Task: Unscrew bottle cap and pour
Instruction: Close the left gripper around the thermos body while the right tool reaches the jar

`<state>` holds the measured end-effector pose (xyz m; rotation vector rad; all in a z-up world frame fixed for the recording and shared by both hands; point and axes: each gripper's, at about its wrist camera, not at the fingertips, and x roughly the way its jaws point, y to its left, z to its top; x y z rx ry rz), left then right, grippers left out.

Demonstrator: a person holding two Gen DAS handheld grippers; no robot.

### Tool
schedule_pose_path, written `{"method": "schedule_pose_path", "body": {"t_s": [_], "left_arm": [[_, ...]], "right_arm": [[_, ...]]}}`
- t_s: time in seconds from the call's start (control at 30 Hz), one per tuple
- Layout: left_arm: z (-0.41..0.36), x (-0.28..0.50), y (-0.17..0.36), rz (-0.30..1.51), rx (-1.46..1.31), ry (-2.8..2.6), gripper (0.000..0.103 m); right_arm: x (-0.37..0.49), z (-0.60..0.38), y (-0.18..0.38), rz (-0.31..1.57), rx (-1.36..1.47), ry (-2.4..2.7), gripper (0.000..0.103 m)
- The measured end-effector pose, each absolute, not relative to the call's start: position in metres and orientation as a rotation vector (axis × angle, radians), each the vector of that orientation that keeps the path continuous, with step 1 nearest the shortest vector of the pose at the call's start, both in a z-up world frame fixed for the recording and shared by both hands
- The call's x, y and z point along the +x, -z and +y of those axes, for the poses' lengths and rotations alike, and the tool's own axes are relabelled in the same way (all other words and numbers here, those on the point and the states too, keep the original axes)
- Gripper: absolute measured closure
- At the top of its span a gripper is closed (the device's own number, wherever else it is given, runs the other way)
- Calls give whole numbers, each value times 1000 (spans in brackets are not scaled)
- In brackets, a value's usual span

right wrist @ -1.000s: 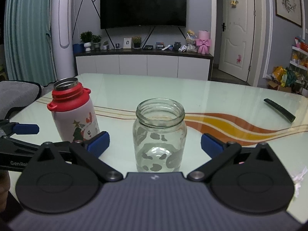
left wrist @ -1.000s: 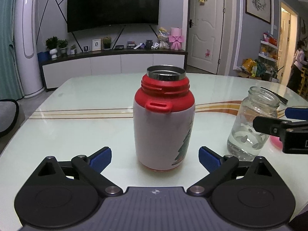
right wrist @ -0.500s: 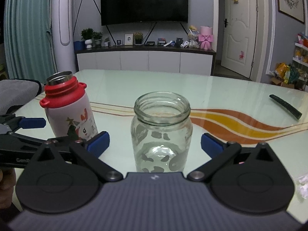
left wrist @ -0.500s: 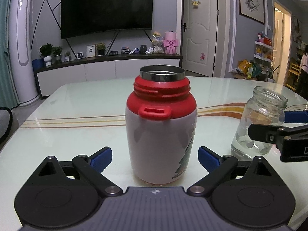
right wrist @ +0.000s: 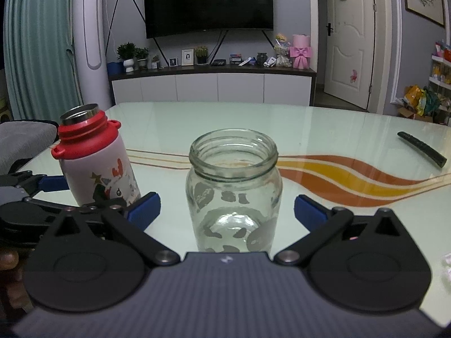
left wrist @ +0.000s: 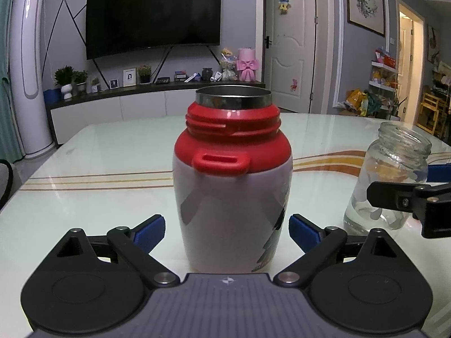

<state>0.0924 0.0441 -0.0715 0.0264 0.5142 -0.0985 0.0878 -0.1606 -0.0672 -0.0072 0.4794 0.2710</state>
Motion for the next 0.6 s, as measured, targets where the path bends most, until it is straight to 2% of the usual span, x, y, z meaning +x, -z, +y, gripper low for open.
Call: {"method": "schedule_pose_path", "body": {"t_s": [0.6], "left_arm": [[38,102,76,498,29,82,17]], "right_arm": [[89,-163,66,479,7,-265,0]]}}
